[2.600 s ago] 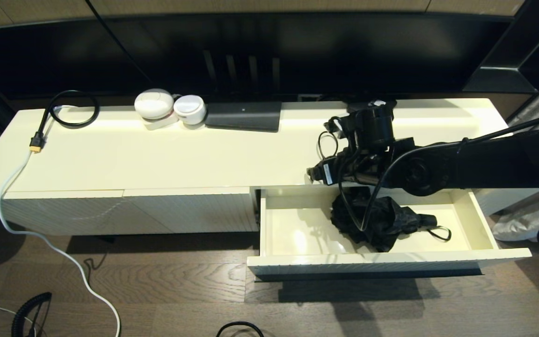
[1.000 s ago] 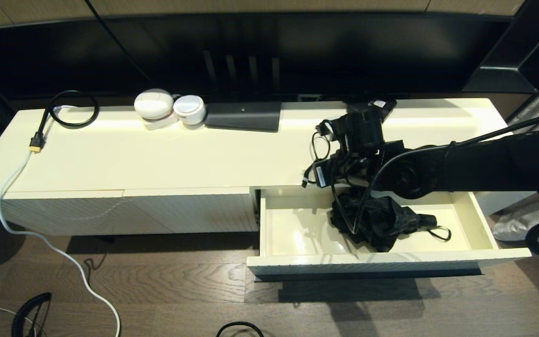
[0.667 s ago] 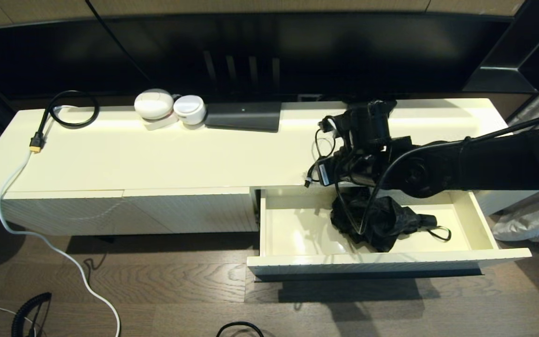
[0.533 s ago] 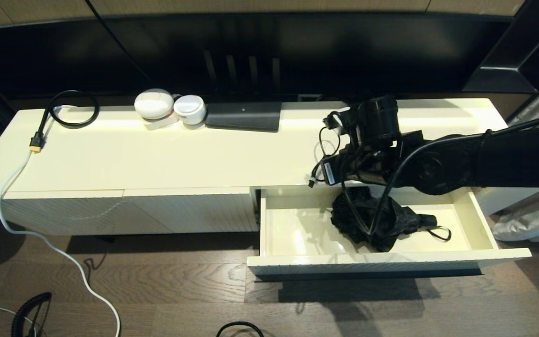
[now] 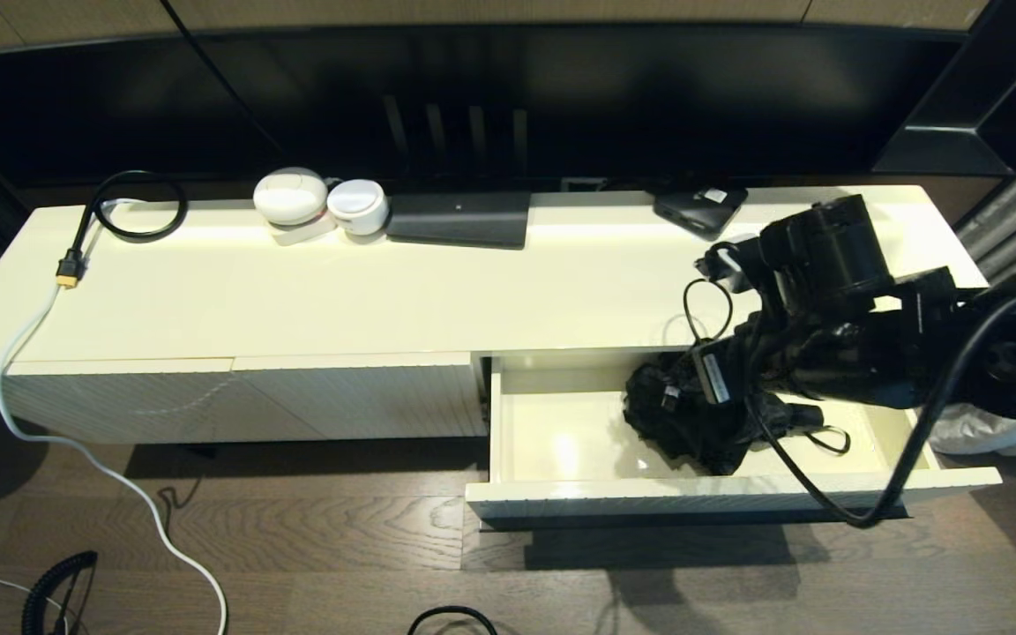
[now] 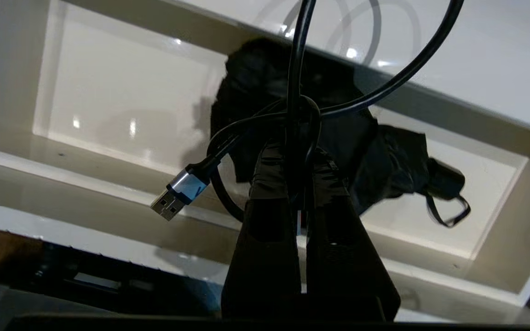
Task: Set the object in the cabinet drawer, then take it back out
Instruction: Put the data cable in the drawer
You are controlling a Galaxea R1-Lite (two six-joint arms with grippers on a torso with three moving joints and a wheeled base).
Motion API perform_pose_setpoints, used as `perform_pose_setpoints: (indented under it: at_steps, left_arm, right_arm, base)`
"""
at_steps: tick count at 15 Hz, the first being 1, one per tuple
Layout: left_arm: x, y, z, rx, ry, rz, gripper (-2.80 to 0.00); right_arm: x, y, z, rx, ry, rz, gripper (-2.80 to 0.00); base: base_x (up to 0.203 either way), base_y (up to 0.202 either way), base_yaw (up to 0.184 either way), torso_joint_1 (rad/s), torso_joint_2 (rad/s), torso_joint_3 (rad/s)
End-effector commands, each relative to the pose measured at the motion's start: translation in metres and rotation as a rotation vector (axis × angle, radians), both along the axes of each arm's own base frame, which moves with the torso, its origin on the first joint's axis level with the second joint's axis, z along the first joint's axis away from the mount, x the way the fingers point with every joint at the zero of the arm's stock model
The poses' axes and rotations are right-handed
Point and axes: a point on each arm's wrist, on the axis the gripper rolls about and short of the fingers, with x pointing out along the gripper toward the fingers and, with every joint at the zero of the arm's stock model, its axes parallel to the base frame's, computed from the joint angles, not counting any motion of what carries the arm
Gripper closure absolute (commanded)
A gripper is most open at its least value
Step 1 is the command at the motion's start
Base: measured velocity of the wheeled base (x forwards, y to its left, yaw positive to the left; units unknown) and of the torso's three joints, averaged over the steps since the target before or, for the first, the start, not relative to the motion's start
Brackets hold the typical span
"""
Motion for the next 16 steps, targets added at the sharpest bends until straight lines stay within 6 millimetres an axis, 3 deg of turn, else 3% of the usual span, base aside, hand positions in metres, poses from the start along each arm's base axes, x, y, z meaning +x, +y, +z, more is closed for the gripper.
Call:
perform_pose_setpoints:
  at_steps: [1, 6, 8, 16]
  left_arm:
    - [0.000, 0.000, 0.000, -0.001, 0.000, 0.001, 0.00]
    - [0.000, 0.000, 0.000, -0.001, -0.001, 0.000, 0.00]
    - [0.000, 0.000, 0.000, -0.001, 0.001, 0.001, 0.00]
    - [0.000, 0.000, 0.000, -0.001, 0.000, 0.002, 0.00]
  right_arm:
    - [-0.020, -0.017, -0.004, 0.004, 0.021, -0.034, 0.00]
    - [-0.019, -0.034, -0.036, 0.008, 0.117, -0.129, 0.00]
    - [-0.008, -0.035, -0.049, 0.021, 0.142, -0.164, 0.00]
    - [0.036, -0.028, -0.072, 0.058, 0.177, -0.232, 0.00]
  base:
    - [0.000, 0.000, 0.000, 0.000, 0.00, 0.000]
    - [0.000, 0.000, 0.000, 0.000, 0.00, 0.000]
    - [0.000, 0.000, 0.000, 0.000, 0.00, 0.000]
    - [0.000, 0.000, 0.000, 0.000, 0.00, 0.000]
